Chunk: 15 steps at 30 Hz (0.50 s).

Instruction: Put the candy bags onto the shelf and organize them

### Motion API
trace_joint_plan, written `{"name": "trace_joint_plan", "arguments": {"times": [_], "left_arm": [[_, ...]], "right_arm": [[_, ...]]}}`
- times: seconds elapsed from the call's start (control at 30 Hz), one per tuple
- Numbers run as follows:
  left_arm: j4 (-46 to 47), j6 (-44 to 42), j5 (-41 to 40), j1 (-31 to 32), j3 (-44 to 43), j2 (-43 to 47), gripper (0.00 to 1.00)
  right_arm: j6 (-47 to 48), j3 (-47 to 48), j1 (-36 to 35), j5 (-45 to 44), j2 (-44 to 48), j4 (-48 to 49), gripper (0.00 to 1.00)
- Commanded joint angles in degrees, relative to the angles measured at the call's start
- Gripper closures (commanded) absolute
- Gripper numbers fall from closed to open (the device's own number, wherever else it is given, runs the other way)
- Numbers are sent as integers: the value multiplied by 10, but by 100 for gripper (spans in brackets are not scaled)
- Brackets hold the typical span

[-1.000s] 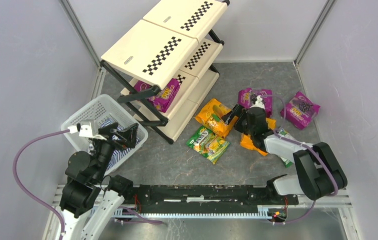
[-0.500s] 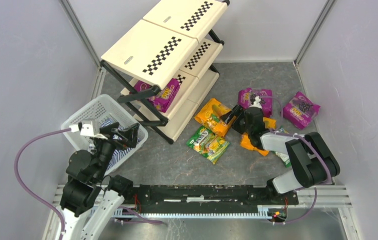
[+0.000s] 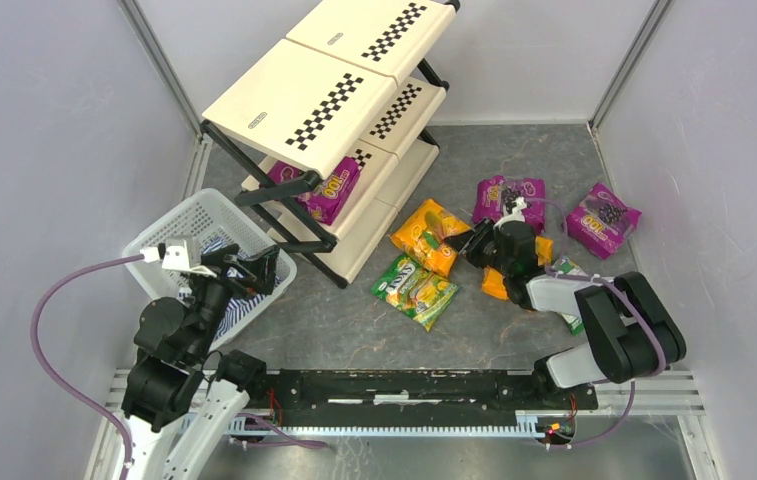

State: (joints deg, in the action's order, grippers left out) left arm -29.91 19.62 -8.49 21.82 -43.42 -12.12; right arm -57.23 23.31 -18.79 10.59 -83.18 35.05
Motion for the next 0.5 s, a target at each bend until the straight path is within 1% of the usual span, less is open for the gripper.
{"name": "trace_joint_plan", "arguments": {"times": [0.0, 0.1, 0.23, 0.47], "left_arm": [[16, -25, 8, -4, -1, -7, 0], [16, -24, 8, -4, -1, -8, 0], [15, -25, 10, -4, -1, -10, 0], [17, -25, 15, -4, 0, -10, 0]], "right_arm": [[-9, -16, 14, 42, 29, 0, 78], [-13, -22, 24, 55, 49, -11, 86], [-14, -14, 32, 76, 69, -34, 92], [-48, 21, 32, 122, 76, -37, 94]]}}
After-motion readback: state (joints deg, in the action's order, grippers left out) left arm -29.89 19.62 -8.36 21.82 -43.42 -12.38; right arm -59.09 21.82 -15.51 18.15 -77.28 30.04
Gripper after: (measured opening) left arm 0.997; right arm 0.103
